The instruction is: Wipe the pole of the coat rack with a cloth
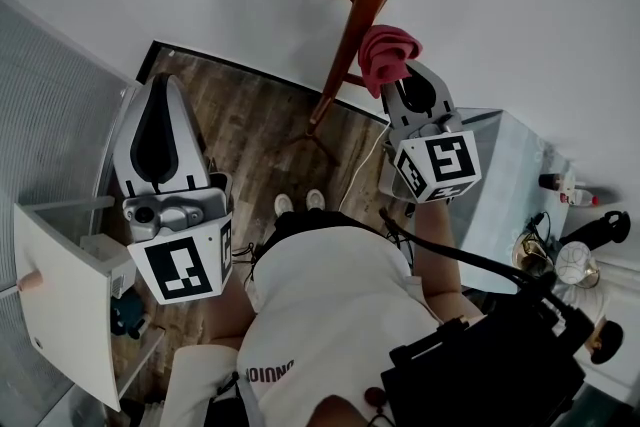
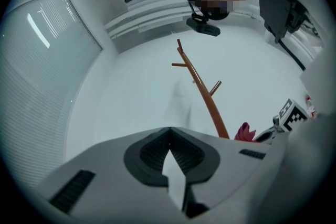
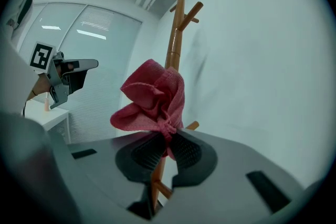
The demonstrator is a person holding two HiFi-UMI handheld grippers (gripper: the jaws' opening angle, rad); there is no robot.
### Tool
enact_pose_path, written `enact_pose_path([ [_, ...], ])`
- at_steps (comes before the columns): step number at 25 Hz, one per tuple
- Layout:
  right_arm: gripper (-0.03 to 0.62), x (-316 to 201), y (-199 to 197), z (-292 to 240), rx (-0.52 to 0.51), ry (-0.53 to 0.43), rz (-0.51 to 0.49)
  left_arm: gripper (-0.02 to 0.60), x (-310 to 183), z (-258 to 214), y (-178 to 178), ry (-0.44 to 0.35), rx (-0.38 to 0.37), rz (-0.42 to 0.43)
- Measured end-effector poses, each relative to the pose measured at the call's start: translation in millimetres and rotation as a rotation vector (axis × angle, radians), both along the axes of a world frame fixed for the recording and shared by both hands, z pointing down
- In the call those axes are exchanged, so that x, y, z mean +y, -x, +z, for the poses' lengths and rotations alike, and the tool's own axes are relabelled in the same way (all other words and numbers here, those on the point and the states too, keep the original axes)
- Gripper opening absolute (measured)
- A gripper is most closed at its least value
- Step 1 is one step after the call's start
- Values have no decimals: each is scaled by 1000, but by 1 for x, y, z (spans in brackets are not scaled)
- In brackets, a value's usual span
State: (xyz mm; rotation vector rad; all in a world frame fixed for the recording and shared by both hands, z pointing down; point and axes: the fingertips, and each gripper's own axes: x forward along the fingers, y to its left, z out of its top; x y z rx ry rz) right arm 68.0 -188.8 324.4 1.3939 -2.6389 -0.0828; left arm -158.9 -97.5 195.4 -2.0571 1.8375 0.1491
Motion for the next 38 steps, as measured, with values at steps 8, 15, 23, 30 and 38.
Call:
enact_pose_path([
  [8, 46, -3, 4, 19, 16, 57, -10, 14, -1, 3, 3, 10, 0, -6],
  [15, 46, -2, 5, 33, 36, 91, -19, 14, -1, 4, 1, 15, -2, -4],
  [23, 46, -3, 5, 47, 56, 138, -18, 14, -2, 6, -2, 22, -4, 2],
  [30, 46, -3, 4, 55, 77, 164, -24, 14, -4, 8, -4, 29, -2, 7],
  [38, 46, 4, -2, 55, 102, 192, -49, 14, -5, 10, -8, 32, -1, 17],
])
